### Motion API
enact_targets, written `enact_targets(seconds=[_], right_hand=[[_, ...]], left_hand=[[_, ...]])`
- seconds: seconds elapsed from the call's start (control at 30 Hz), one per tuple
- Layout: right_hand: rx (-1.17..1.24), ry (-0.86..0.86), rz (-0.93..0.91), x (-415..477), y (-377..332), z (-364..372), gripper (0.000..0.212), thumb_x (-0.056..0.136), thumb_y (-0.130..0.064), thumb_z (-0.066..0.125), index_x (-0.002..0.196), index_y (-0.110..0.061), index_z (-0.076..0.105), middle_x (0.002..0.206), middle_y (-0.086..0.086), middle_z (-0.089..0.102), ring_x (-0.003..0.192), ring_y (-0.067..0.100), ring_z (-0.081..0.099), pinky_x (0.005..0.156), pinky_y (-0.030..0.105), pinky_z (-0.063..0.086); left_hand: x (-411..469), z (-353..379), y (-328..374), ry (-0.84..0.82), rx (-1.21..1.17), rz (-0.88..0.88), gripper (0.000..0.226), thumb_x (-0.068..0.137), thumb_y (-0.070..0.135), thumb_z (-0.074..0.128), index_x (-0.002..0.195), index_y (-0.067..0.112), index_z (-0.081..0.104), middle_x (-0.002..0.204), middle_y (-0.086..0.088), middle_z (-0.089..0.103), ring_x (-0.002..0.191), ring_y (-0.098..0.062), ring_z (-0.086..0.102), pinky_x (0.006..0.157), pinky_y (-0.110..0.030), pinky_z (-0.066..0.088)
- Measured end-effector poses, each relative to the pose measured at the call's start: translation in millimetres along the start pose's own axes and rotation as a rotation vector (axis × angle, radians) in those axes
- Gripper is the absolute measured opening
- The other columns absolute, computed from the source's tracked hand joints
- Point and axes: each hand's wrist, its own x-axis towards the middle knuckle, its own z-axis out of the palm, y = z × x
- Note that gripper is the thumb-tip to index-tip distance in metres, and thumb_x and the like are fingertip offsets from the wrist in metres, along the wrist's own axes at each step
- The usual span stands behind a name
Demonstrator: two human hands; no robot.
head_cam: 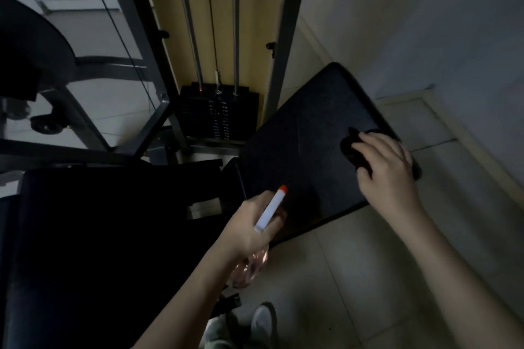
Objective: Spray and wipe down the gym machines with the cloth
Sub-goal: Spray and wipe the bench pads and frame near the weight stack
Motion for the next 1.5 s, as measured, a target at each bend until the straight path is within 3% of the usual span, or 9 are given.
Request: enact_targets(seconds=[0.17, 0.33, 0.73, 0.87, 0.93, 1.07, 1.23, 1.37, 1.5], right_hand=[[0.099, 0.072, 0.174, 2.1, 13.7, -27.7, 0.040, 0.074, 0.001, 0.047, 0.110, 0.001, 0.065, 0.120, 0.017, 0.061, 0.114, 0.031, 0.053, 0.100, 0.045, 0.042], [0.451, -0.131, 0.677, 26.5, 33.6, -40.5, 0.029, 0.083, -0.002, 0.054, 0.110, -0.012, 0.062, 0.098, 0.008, 0.064, 0.096, 0.027, 0.060, 0.080, 0.031, 0.046], [0.622, -0.065, 0.826, 29.4, 30.7, -40.4, 0.017, 0.083, -0.004, 0.057, 0.092, -0.018, 0.062, 0.081, 0.000, 0.062, 0.073, 0.009, 0.057, 0.060, 0.014, 0.046], [0.635, -0.046, 0.874, 30.8, 29.3, -39.4, 0.007, 0.086, -0.011, 0.060, 0.090, -0.016, 0.062, 0.080, 0.000, 0.061, 0.073, 0.010, 0.058, 0.061, 0.015, 0.045], [0.647, -0.035, 0.899, 31.0, 29.3, -38.2, 0.005, 0.089, -0.017, 0.059, 0.093, -0.017, 0.062, 0.083, 0.000, 0.062, 0.077, 0.013, 0.059, 0.063, 0.018, 0.046], [0.647, -0.026, 0.937, 32.2, 26.8, -39.0, 0.009, 0.091, -0.021, 0.058, 0.099, -0.017, 0.061, 0.092, 0.003, 0.064, 0.085, 0.017, 0.061, 0.068, 0.024, 0.046], [0.623, -0.075, 0.955, 34.6, 24.8, -41.5, 0.016, 0.092, -0.025, 0.056, 0.104, -0.015, 0.062, 0.098, 0.006, 0.064, 0.089, 0.021, 0.062, 0.062, 0.024, 0.044], [0.598, -0.072, 0.958, 36.0, 22.7, -42.0, 0.012, 0.092, -0.024, 0.057, 0.100, -0.017, 0.061, 0.096, 0.006, 0.063, 0.087, 0.020, 0.061, 0.060, 0.023, 0.042], [0.618, -0.043, 0.957, 35.9, 21.9, -41.7, 0.008, 0.092, -0.020, 0.058, 0.098, -0.016, 0.060, 0.092, 0.004, 0.061, 0.084, 0.018, 0.059, 0.058, 0.018, 0.042]], left_hand=[[13.3, 5.7, 31.4, -0.081, 0.029, 0.058, 0.016, 0.090, 0.034, 0.055, 0.084, 0.020, 0.052, 0.074, 0.002, 0.057, 0.062, -0.013, 0.055, 0.059, -0.035, 0.047], [33.3, 6.2, 53.2, -0.174, 0.001, 0.099, 0.016, 0.091, 0.034, 0.054, 0.088, 0.019, 0.056, 0.078, 0.001, 0.060, 0.065, -0.014, 0.057, 0.060, -0.031, 0.048], [61.1, -0.2, 73.5, -0.381, -0.100, 0.050, 0.030, 0.087, 0.043, 0.052, 0.078, 0.015, 0.060, 0.068, -0.008, 0.060, 0.059, -0.021, 0.055, 0.057, -0.041, 0.046], [66.0, -11.0, 69.1, -0.388, -0.105, 0.021, 0.014, 0.095, 0.032, 0.054, 0.087, 0.025, 0.063, 0.079, -0.012, 0.066, 0.073, -0.028, 0.064, 0.069, -0.042, 0.051], [68.6, -17.7, 67.5, -0.368, -0.125, -0.007, 0.017, 0.096, 0.030, 0.053, 0.097, 0.018, 0.066, 0.081, -0.011, 0.067, 0.076, -0.025, 0.065, 0.073, -0.037, 0.052], [72.2, -31.2, 67.1, -0.270, -0.182, -0.099, 0.027, 0.096, 0.032, 0.053, 0.094, 0.008, 0.065, 0.067, -0.001, 0.057, 0.061, -0.015, 0.054, 0.060, -0.029, 0.045], [83.4, -49.6, 64.6, -0.195, -0.170, -0.087, 0.027, 0.096, 0.031, 0.053, 0.102, 0.007, 0.064, 0.088, -0.015, 0.068, 0.079, -0.021, 0.066, 0.073, -0.031, 0.052], [90.8, -55.5, 64.6, -0.136, -0.170, -0.089, 0.029, 0.097, 0.028, 0.053, 0.083, 0.004, 0.063, 0.066, -0.003, 0.058, 0.061, -0.011, 0.056, 0.061, -0.029, 0.046], [103.5, -56.6, 59.8, -0.128, -0.150, -0.096, 0.023, 0.097, 0.030, 0.053, 0.093, 0.011, 0.067, 0.080, -0.008, 0.068, 0.076, -0.017, 0.065, 0.073, -0.027, 0.050]])
